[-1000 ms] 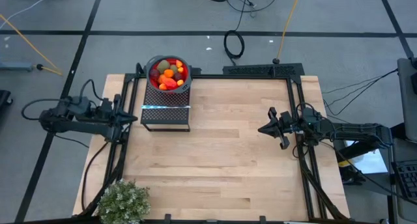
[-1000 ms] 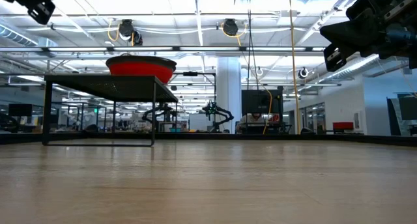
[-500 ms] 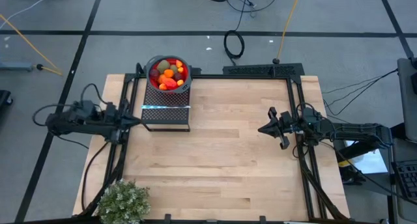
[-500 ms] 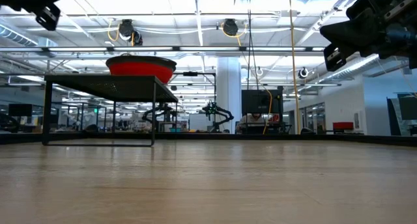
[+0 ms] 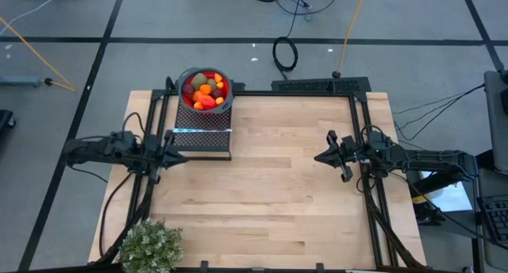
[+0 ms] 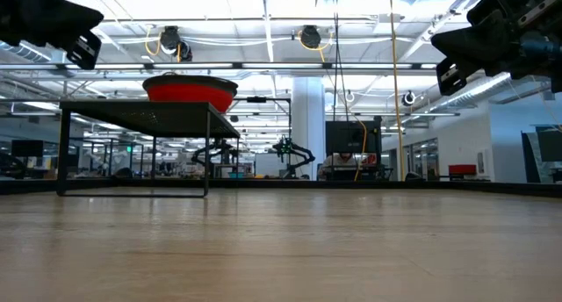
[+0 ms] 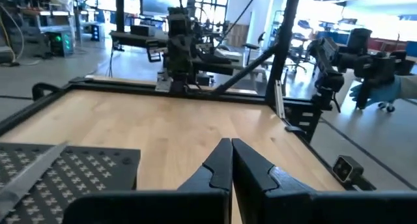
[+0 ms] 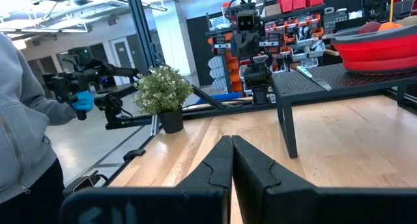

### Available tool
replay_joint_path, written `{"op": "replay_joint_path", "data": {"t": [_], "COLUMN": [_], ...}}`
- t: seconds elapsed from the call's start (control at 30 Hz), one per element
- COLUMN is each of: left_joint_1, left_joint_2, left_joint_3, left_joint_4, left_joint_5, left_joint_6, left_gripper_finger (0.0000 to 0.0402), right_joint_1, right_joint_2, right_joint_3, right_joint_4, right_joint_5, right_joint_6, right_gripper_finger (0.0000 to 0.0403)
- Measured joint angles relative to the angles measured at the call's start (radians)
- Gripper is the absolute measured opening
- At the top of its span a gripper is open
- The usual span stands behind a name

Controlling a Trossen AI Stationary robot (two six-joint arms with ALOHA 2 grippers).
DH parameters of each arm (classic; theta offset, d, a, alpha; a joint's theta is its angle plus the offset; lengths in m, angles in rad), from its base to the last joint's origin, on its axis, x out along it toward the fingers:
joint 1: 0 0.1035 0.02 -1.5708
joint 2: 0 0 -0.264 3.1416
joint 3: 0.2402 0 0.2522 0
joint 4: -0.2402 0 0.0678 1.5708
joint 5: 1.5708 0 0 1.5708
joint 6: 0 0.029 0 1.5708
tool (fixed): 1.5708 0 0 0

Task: Pick & Place Fruit
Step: Return to Home Position

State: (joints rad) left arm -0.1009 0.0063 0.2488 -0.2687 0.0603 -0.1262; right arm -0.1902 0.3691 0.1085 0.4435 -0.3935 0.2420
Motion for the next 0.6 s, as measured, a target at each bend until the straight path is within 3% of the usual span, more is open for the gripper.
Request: {"op": "replay_joint_path", "data": {"t": [0.43,0.6], "left_joint_1": [0.000,0.000], "left_joint_2": [0.000,0.000], "left_joint_3": [-0.194,-0.207], "left_joint_4": [0.180,0.220], "left_joint_5": [0.022,0.031], "left_joint_6": [-0.033,0.028], "left_gripper_finger": [0.0006,0.0005], "right_joint_1": [0.000,0.000], "right_joint_2": [0.000,0.000], "right_joint_3": [0.000,0.000], "right_joint_4": [0.000,0.000], "right_joint_5": [0.000,0.000], "right_joint_6": [0.000,0.000], "right_gripper_finger": [0.0000,0.0000]}}
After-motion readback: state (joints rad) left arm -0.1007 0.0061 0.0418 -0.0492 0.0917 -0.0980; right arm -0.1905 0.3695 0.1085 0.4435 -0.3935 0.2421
